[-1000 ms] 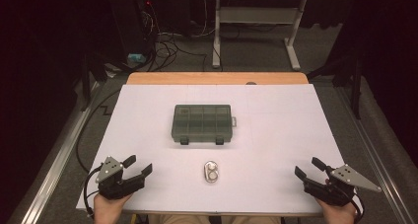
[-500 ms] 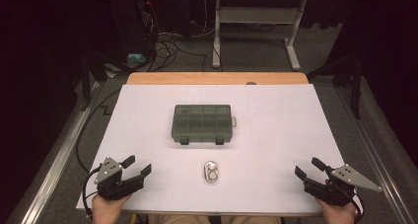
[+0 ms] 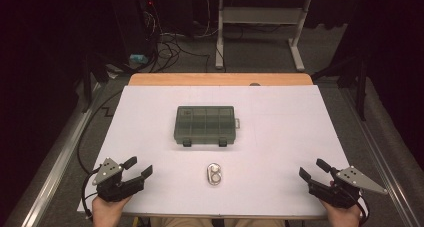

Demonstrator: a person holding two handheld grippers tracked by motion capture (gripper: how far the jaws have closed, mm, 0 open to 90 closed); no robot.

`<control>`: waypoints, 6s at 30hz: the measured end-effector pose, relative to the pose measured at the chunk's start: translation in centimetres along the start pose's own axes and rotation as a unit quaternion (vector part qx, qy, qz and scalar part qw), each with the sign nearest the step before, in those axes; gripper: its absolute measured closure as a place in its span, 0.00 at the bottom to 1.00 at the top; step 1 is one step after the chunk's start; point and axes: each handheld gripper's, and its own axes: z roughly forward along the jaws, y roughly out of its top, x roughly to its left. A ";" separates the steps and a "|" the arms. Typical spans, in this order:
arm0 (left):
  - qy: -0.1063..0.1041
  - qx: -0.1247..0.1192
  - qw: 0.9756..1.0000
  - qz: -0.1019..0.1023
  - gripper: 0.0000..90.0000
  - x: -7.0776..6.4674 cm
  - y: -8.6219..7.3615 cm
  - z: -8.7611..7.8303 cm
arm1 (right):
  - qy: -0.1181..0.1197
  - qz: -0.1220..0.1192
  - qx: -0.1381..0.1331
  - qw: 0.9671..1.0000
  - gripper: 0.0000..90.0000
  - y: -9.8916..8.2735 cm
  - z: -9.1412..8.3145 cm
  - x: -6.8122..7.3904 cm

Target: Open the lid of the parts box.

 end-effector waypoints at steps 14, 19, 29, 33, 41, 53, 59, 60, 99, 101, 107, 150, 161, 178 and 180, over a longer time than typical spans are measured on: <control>-0.004 -0.002 1.000 -0.003 0.37 0.1 0.3 0.4 | 0.011 -0.005 -0.004 1.000 0.35 0.3 0.6 0.2; -0.003 -0.005 1.000 -0.004 0.37 0.2 0.4 0.5 | 0.012 -0.002 -0.007 1.000 0.35 0.5 1.0 0.3; -0.006 -0.006 1.000 -0.002 0.37 0.2 0.7 0.8 | 0.019 -0.007 -0.005 1.000 0.36 0.9 2.1 0.7; -0.007 -0.007 1.000 -0.003 0.37 0.2 0.7 0.9 | 0.020 -0.007 -0.002 1.000 0.36 0.9 2.2 0.7; -0.008 -0.010 1.000 -0.003 0.37 0.1 0.9 1.2 | 0.022 -0.009 -0.004 1.000 0.37 1.1 2.5 0.9; -0.012 -0.015 1.000 -0.002 0.37 -0.1 1.2 1.7 | 0.031 -0.014 -0.005 0.999 0.37 1.3 3.1 1.4; -0.011 -0.018 1.000 -0.001 0.37 -0.3 1.3 2.0 | 0.036 -0.017 -0.007 0.999 0.37 1.5 3.4 1.8; -0.012 -0.017 1.000 0.000 0.37 -0.3 1.3 2.0 | 0.038 -0.018 -0.007 0.999 0.37 1.5 3.6 1.8; -0.016 -0.011 1.000 0.011 0.37 -0.9 2.2 4.5 | 0.062 -0.034 -0.003 0.997 0.37 2.3 6.1 3.5; -0.014 -0.013 1.000 0.009 0.37 -0.9 2.2 4.5 | 0.064 -0.038 -0.004 0.997 0.38 2.4 6.3 3.7; -0.016 -0.011 1.000 0.014 0.37 -1.0 2.3 4.8 | 0.071 -0.039 -0.005 0.997 0.38 2.6 6.8 4.1; -0.038 -0.011 0.999 0.024 0.42 -2.4 3.1 6.9 | 0.118 -0.043 -0.002 0.992 0.39 3.8 10.2 7.1; -0.050 0.015 0.998 0.039 0.44 -3.1 3.6 8.0 | 0.133 -0.039 0.001 0.990 0.42 4.2 11.4 7.6; -0.044 0.032 0.998 0.037 0.56 -2.3 5.7 9.0 | 0.132 -0.045 0.053 0.989 0.58 5.3 13.8 8.5; -0.055 0.038 0.997 0.026 0.57 -2.0 6.0 9.1 | 0.131 -0.042 0.056 0.989 0.58 5.5 14.0 8.7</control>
